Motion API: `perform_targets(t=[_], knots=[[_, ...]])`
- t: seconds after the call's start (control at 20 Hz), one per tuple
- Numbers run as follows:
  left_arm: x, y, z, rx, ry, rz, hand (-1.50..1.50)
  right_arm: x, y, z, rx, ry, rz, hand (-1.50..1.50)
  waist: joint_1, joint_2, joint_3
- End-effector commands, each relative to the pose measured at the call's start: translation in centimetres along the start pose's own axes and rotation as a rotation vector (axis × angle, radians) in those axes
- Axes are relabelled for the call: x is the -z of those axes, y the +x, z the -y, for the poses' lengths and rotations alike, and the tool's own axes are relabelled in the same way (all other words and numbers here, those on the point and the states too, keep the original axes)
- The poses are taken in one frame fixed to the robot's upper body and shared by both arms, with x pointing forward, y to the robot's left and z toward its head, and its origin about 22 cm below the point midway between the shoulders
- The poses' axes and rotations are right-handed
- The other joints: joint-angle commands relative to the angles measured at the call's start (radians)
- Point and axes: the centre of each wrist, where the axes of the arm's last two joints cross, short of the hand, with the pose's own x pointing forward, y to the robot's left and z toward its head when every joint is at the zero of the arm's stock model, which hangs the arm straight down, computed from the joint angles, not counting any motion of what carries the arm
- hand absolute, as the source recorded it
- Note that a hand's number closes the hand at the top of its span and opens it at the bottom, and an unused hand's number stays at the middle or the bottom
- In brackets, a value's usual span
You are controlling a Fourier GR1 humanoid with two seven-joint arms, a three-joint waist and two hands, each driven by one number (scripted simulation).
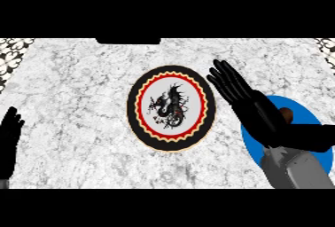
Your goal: Pick the sweet potato from the plate and place it in the plate
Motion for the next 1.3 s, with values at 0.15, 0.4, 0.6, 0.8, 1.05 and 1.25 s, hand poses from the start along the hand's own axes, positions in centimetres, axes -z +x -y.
perform_targets(t=[0.15, 0.4, 0.6, 0.8, 1.05, 1.25], knots=[[-0.1, 1.4, 4.7, -0.025, -0.123, -0.033, 0.00, -1.6, -0.1, 7.5, -0.232, -0.389, -0.354, 1.50, -0.045, -0.019, -0.011], [-0.9, 0.4, 6.3, -0.056, -0.186, -0.067, 0.00, -5.5, 3.2, 13.3, -1.054, -0.247, -0.734, 1.50, -0.062, -0.005, -0.056], [-1.4, 1.4, 9.5, -0.096, -0.243, -0.123, 0.00, -8.1, 0.7, 14.4, -1.107, -0.657, -0.690, 1.50, -0.074, -0.022, -0.008], [-1.9, 1.8, 11.7, -0.090, -0.242, -0.143, 0.00, -11.0, -2.5, 11.8, -0.762, -0.777, -0.487, -1.50, -0.061, -0.025, -0.008], [-1.7, 3.1, 12.1, -0.075, -0.262, -0.133, 0.00, -11.1, -1.4, 13.1, -0.954, -0.458, -0.739, -1.50, -0.029, -0.022, -0.011], [-1.5, 3.9, 12.5, -0.077, -0.268, -0.118, 0.00, -8.8, 0.4, 12.4, -1.194, -0.377, -0.889, -1.50, -0.023, -0.025, -0.013]])
